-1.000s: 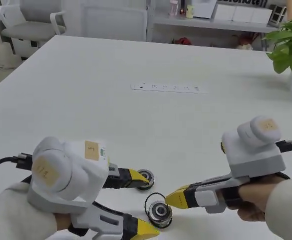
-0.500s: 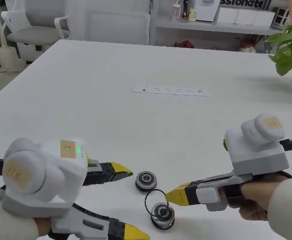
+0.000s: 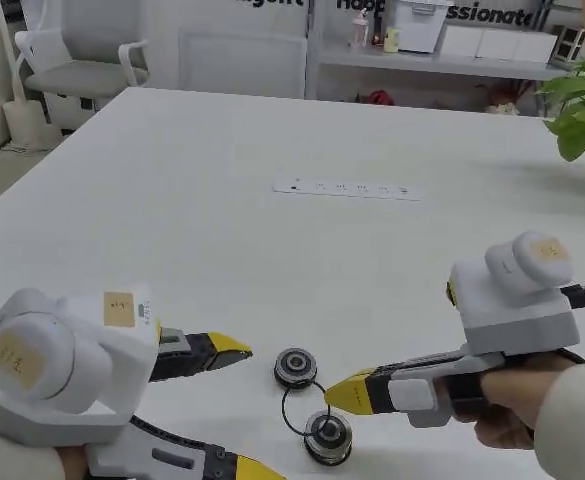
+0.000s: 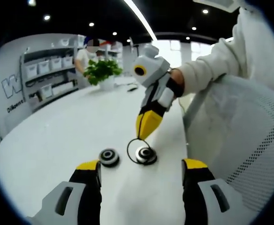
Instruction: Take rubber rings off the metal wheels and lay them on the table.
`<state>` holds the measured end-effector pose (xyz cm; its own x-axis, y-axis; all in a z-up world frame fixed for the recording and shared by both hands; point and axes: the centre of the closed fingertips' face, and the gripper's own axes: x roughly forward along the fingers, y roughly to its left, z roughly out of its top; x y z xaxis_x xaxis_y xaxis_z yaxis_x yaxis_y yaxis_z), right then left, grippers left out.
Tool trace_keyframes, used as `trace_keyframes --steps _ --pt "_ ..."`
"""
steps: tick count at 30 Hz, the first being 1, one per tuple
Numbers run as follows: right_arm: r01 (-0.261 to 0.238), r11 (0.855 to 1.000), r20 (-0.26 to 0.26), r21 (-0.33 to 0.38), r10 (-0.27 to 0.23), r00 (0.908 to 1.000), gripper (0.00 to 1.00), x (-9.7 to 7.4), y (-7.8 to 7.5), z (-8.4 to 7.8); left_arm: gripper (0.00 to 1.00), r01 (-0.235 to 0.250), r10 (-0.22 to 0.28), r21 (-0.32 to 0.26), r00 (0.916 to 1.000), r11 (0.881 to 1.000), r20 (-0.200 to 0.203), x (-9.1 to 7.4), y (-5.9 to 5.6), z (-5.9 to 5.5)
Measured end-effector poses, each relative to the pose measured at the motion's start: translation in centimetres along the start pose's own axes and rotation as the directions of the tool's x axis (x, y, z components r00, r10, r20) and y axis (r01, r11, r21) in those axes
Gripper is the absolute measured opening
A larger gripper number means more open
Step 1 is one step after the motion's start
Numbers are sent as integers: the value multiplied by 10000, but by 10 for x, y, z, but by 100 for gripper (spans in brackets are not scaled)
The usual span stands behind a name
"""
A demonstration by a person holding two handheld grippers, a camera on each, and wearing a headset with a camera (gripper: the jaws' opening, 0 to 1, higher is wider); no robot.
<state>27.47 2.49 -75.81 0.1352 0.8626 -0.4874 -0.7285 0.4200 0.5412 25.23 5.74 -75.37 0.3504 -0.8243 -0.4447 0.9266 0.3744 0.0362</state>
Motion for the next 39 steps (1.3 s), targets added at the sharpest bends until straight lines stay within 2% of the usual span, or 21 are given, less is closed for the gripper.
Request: trace_keyframes --steps 7,22,26,33,36,39 --pt "-222 9997 66 -44 222 9997 0 6 12 2 72 104 -103 75 9998 9999 -195 2 -4 -5" --pt "-157 9990 -364 -412 142 9992 0 22 24 -6 72 -95 90 -90 9984 9999 -552 1 3 -19" --pt "-305 9981 -318 -527 289 9991 0 27 33 -5 72 -187 175 -203 9982 9996 -569 0 4 -22" --pt "-212 9979 -651 -613 172 9977 0 37 31 -15 72 -391 371 -355 9977 9986 -562 -2 8 -26" --pt "-382 9987 -530 -351 363 9979 0 38 33 -14 72 -420 393 -432 9973 9982 -626 -1 9 -29" --pt "-348 9991 -493 -261 334 9982 0 39 31 -16 72 -403 372 -505 9974 9979 -611 -1 8 -30"
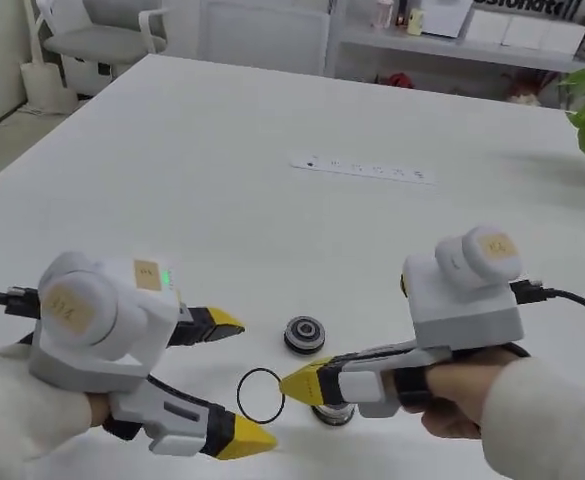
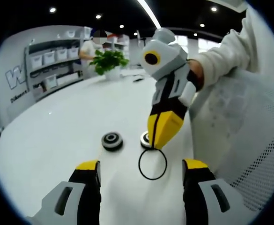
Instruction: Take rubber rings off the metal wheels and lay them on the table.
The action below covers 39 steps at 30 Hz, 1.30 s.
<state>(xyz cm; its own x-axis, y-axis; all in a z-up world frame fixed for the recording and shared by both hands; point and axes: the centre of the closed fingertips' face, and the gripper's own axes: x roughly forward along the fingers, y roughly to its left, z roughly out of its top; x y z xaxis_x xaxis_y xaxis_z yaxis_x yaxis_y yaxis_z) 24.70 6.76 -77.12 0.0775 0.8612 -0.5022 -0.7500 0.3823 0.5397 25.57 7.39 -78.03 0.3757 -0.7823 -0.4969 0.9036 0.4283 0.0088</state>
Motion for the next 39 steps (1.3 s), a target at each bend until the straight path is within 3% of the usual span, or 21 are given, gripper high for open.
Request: trace_keyframes --steps 7,12,20,39 --pt "207 9998 -57 -6 -207 9998 0 4 -5 -9 72 24 -22 -225 10000 9997 69 1 -1 -2" --pt "277 9993 7 -265 -276 9996 0 8 -6 -9 73 -4 5 -168 10000 9999 53 0 -2 -1" --pt "423 9942 -368 -986 -461 9983 0 18 -9 -21 73 32 -30 -247 10000 9997 67 1 -3 -2" --pt "503 9832 -521 -1757 -603 9968 1 24 -14 -19 73 -40 49 -321 9995 9995 307 0 0 3"
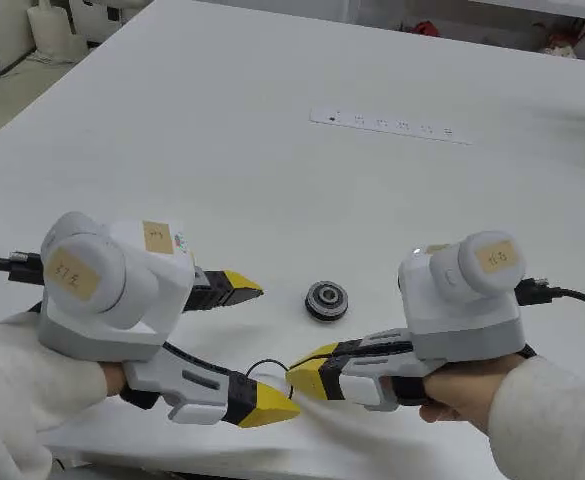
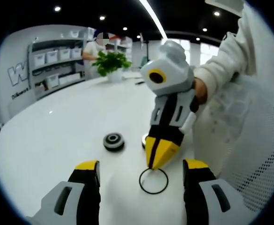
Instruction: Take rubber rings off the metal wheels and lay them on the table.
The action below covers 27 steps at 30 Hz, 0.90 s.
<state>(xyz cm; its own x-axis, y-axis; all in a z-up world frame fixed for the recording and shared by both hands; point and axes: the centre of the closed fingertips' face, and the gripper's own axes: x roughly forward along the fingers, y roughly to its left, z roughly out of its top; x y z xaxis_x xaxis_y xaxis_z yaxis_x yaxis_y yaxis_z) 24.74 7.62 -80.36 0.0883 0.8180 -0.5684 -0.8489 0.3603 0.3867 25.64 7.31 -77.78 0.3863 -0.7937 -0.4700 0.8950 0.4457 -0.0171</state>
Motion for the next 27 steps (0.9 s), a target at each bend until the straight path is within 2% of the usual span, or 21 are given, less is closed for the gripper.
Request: trace_keyframes --steps 15,18,22,25,27 --pt "372 9990 581 -267 -356 9977 4 -19 -12 21 73 -7 7 58 10000 10000 -48 0 0 3" --pt "424 9969 561 -663 -387 9977 7 -25 -11 24 73 18 -17 202 10000 9998 -22 -2 1 8" --pt "427 9956 677 -836 -371 9970 9 -33 -12 30 73 212 -213 185 9998 9996 67 -2 0 16" --pt "695 9922 1007 -1036 -591 9932 11 -45 -18 39 74 282 -277 -109 9986 9995 441 -5 3 27" --pt "783 9918 1233 -1009 -656 9902 11 -52 -20 45 74 246 -237 -186 9985 9995 503 -7 5 31"
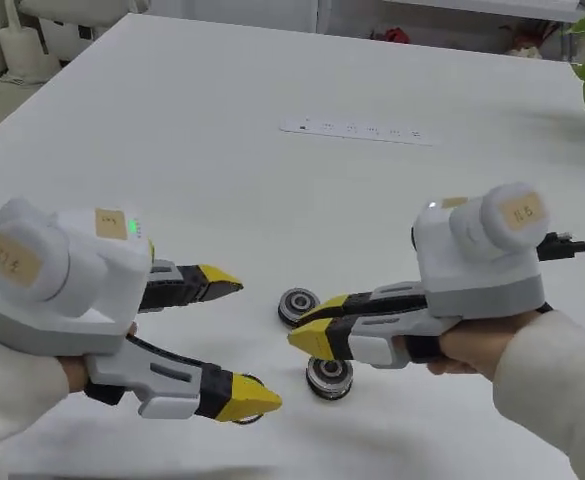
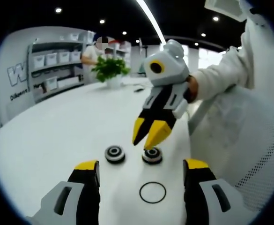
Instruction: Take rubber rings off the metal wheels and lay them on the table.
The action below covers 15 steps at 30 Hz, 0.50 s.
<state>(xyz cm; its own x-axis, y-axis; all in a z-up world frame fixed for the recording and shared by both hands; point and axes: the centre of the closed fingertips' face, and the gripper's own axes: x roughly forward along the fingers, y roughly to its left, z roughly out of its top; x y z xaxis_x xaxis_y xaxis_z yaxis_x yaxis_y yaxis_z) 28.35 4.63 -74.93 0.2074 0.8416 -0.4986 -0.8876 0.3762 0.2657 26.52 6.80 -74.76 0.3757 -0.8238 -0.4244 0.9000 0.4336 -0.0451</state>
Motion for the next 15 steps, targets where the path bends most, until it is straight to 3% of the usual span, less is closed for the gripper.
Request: trace_keyframes --steps 2,6,8,13,15 --pt "100 9999 248 59 -101 9996 12 -7 -4 6 75 -70 70 16 10000 10000 -28 -2 2 4" --pt "249 9996 562 133 -256 9981 13 -19 -13 11 75 -120 116 192 9997 9997 201 -7 3 23" --pt "291 9995 659 115 -298 9974 14 -24 -17 14 75 -149 146 415 9999 9990 89 -8 3 29" --pt "140 9997 796 192 -155 9967 17 -30 -18 20 74 -166 140 958 9995 9953 280 -14 0 60" --pt "97 9999 757 106 -105 9971 18 -31 -17 20 71 -3 -5 1203 10000 9927 65 -13 -3 68"
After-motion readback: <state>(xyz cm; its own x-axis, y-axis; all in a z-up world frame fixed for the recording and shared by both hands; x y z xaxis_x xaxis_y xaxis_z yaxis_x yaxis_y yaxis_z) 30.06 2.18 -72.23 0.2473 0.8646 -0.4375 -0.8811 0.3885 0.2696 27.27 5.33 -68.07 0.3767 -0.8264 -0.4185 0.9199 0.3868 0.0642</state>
